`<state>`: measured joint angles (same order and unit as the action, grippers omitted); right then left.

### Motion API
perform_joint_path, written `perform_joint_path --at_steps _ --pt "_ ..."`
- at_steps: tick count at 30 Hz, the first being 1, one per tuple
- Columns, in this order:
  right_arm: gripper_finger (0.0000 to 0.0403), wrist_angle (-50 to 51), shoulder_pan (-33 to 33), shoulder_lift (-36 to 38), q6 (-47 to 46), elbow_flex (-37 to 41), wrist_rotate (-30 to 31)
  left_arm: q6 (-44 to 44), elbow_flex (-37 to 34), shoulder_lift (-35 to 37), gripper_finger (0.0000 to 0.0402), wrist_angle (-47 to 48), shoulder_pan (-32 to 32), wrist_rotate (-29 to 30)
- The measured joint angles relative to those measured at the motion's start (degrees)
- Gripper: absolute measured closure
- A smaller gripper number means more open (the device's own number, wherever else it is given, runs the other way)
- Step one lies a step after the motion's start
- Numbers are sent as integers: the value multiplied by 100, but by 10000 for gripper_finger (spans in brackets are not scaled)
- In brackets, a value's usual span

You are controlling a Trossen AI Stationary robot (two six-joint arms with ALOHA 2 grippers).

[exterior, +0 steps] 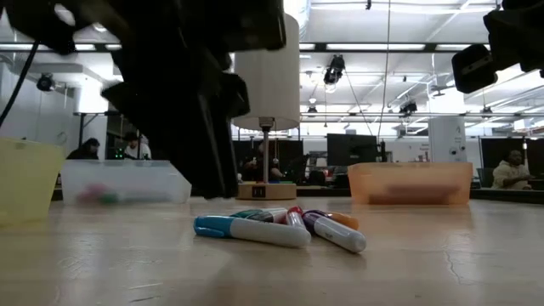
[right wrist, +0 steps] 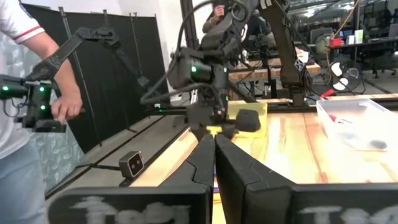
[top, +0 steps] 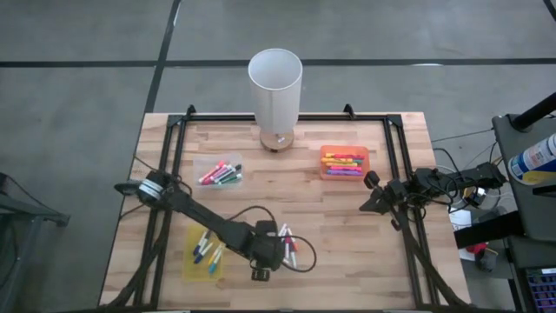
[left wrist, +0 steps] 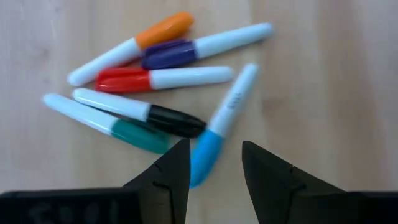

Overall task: Pick & Place Markers
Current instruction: Put the small light blue highlighter pen into the yellow bin

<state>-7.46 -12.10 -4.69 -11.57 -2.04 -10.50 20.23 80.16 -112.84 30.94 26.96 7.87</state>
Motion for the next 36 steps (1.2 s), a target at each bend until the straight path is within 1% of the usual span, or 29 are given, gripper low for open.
perform_joint_path --at_steps 3,9,12,14,16,18,22,23,30,33,36 --pt "394 0 0 -2 -1 -1 -1 -266 -10 -110 264 5 0 110" --pt "394 0 1 4 -1 1 1 -483 -67 -342 264 -12 0 -362" --pt "394 0 0 4 -1 -1 -1 -441 -63 -394 264 -15 -11 -451" --pt "394 0 0 4 -1 -1 -1 -223 -63 -395 269 -10 -7 -437" --pt "394 0 0 4 0 -1 2 5 -65 -380 284 -6 -35 -446" --pt "394 0 0 4 0 1 -1 167 -71 -335 308 10 -51 -457" --pt "394 0 1 4 -1 0 0 517 -83 -237 372 37 -76 -535" --pt "394 0 0 4 -1 -1 1 590 -86 -205 379 68 -75 -565" --pt "394 0 2 2 -1 -1 2 1187 -96 130 376 261 -87 -581" --pt "394 0 0 4 -1 -1 2 1567 -96 408 377 530 -69 -586" --pt "394 1 0 4 0 1 2 1984 -95 831 377 858 13 -580"
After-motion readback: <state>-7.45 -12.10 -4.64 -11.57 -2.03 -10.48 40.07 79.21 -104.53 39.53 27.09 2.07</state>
